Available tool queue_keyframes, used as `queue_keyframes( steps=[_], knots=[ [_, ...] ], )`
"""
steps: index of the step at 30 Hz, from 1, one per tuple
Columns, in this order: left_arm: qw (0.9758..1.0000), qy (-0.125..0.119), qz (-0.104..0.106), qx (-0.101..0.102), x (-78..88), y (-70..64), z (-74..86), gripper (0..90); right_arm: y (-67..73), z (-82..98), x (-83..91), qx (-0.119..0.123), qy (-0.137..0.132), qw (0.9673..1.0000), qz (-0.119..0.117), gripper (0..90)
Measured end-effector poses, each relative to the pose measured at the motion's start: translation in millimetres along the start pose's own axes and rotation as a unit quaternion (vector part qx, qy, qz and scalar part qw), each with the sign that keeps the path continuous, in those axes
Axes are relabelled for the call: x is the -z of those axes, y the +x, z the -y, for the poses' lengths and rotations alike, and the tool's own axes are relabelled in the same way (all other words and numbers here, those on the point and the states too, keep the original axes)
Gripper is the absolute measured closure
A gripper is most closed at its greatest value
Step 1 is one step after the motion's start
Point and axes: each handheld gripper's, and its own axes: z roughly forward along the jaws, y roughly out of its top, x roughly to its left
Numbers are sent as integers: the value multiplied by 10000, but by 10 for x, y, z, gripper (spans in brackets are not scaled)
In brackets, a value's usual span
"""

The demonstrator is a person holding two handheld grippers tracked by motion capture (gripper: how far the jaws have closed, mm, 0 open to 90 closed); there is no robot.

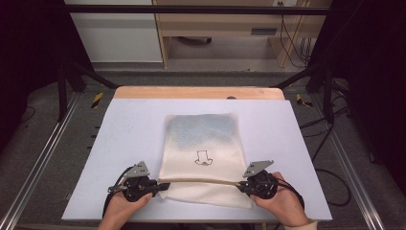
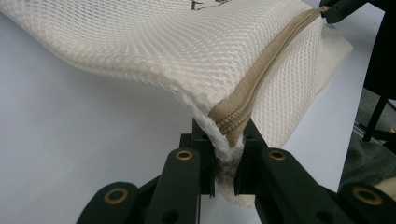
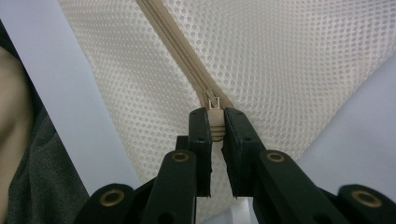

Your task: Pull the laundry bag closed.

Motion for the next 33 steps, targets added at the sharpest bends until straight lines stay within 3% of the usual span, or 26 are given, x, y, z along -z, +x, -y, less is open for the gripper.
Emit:
queue_keyframes(
  steps=[12,33],
  knots=[
    [10000,-11,33,68,-8,14,13,818,-25,28,2,-74,-66,9999,-66,820],
    [10000,-24,31,5,7,-1,-2,817,-111,176,70,-261,2,9996,141,819]
  ],
)
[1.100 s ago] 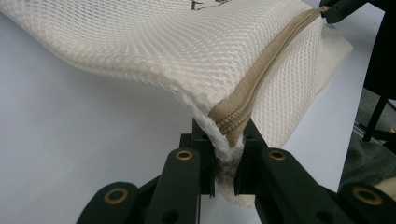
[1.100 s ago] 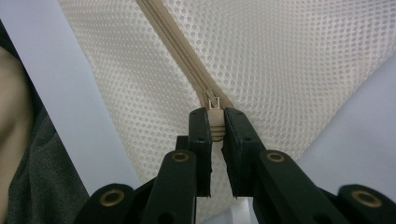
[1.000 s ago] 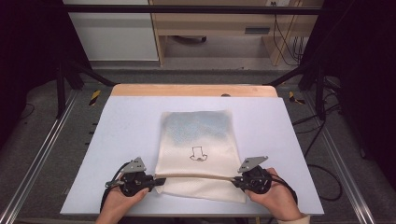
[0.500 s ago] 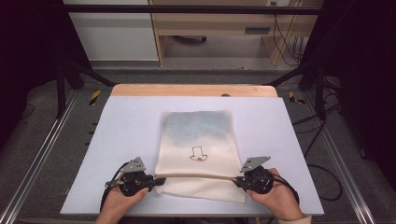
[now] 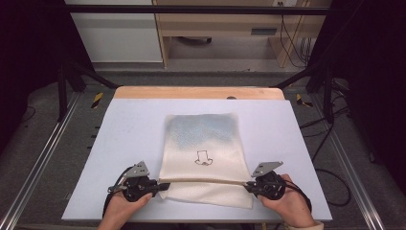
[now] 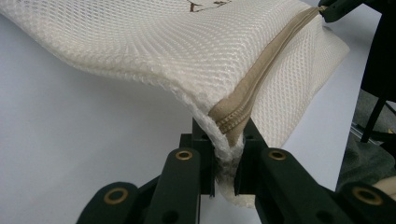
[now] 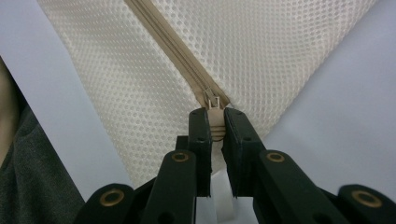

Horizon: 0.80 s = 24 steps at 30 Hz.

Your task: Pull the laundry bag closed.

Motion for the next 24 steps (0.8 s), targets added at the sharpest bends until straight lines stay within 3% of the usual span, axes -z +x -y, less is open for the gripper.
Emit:
queue_keyframes(
  steps=[15,24],
  knots=[
    [10000,-7,15,-19,10,0,-11,816,-48,75,-2,-147,-2,9999,-15,819],
    [10000,28,14,87,11,2,-5,791,-41,76,-18,-161,2,9999,-7,818]
  ],
)
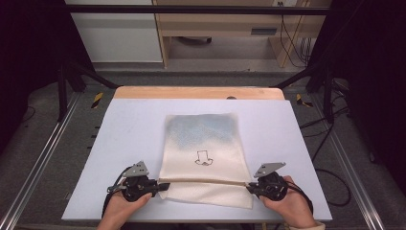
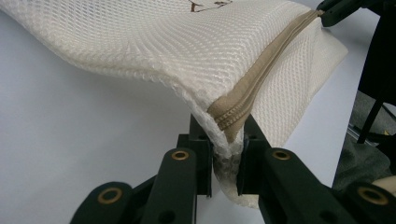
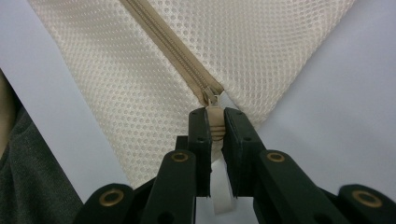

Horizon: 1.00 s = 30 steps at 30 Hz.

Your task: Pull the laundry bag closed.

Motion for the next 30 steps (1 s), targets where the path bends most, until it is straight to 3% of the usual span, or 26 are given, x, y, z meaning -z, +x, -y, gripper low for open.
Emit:
queue_keyframes(
  steps=[3,6,7,8,9,10,11,13,16,18,19,20,22,23,24,26,30],
  knots=[
    [10000,32,-54,57,5,-9,5,757,0,0,-6,-19,2,10000,47,816],
    [9997,-2,-182,135,37,-8,0,633,-1,-1,-8,-19,11,10000,79,808],
    [9996,13,-212,184,57,-4,-4,584,-6,2,-16,-38,42,9999,138,758],
    [9995,-2,-256,192,78,0,-5,584,-6,2,-16,-38,42,9999,138,758],
    [9993,26,-311,201,104,7,-7,510,-29,9,-21,-56,-5,9997,240,660],
    [9991,15,-373,212,131,15,-9,510,-29,9,-21,-56,-5,9997,240,660],
    [9985,-97,-467,265,193,34,-8,439,-49,9,-6,-189,-205,9991,312,557],
    [9980,-149,-552,259,248,43,-8,410,-62,-2,19,-218,-402,9983,359,456],
    [9970,-174,-714,250,301,42,-8,334,-63,-27,33,-319,-545,9969,467,387],
    [9956,-214,-898,169,350,30,-12,300,-61,-53,50,-380,-700,9943,703,266],
    [9946,-216,-1006,131,376,26,-14,245,-79,-89,79,-633,-799,9914,821,214],
    [9934,-211,-1127,78,425,24,-16,230,-85,-104,102,-712,-869,9895,912,177],
    [9928,-208,-1174,79,447,24,-14,201,-95,-121,129,-782,-916,9877,998,162],
    [9918,-195,-1263,99,488,34,-8,192,-108,-144,165,-931,-1023,9843,1097,132],
    [9918,-195,-1263,99,488,34,-8,188,-108,-144,165,-931,-1023,9843,1097,132],
    [9907,-174,-1341,123,517,47,-5,183,-114,-163,192,-1080,-1041,9808,1247,117],
    [9879,-208,-1530,140,579,96,-11,180,-130,-177,214,-1198,-1021,9773,1420,78]
  ],
)
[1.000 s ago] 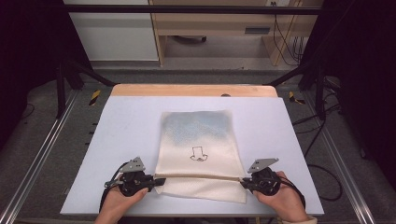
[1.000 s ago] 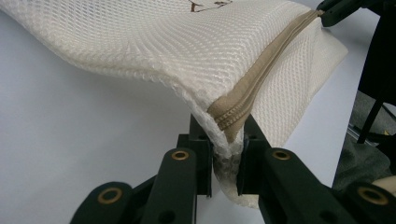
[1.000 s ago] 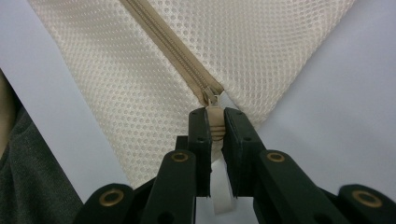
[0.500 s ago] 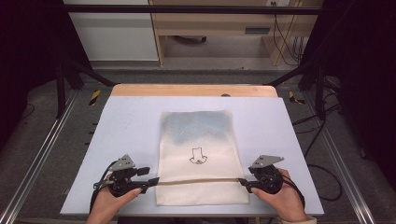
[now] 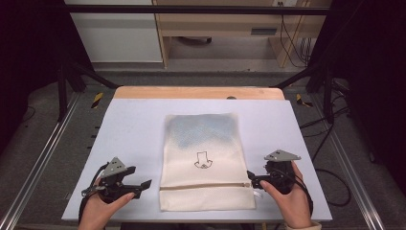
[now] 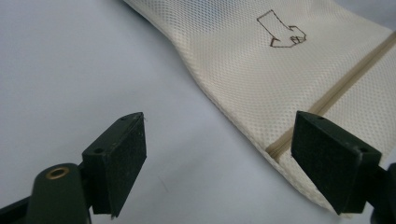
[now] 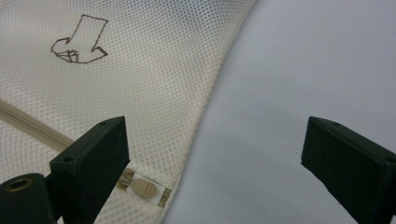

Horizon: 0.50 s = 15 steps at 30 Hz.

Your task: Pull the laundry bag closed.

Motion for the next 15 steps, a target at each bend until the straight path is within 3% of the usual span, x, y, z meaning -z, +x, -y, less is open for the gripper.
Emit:
queue_keyframes(
  steps=[1,2,3,4,5,9,15],
  knots=[
    [9999,-63,-117,33,17,40,-15,180,-28,-7,-10,-200,66,9997,132,69],
    [9999,-63,-117,33,17,40,-15,180,-28,-7,-10,-200,66,9997,132,69],
    [9995,-83,-294,-39,43,84,-24,179,-80,-6,-23,-381,168,9984,376,65],
    [9995,-83,-294,-39,43,84,-24,177,-80,-6,-23,-381,168,9984,376,65],
    [9994,-60,-331,-5,57,138,-23,174,-137,6,-18,-498,198,9972,531,66],
    [9991,-4,-413,-5,62,208,-17,169,-227,33,1,-590,183,9961,626,68],
    [9988,41,-472,111,52,360,-23,146,-408,88,38,-952,261,9927,693,71]
  ],
)
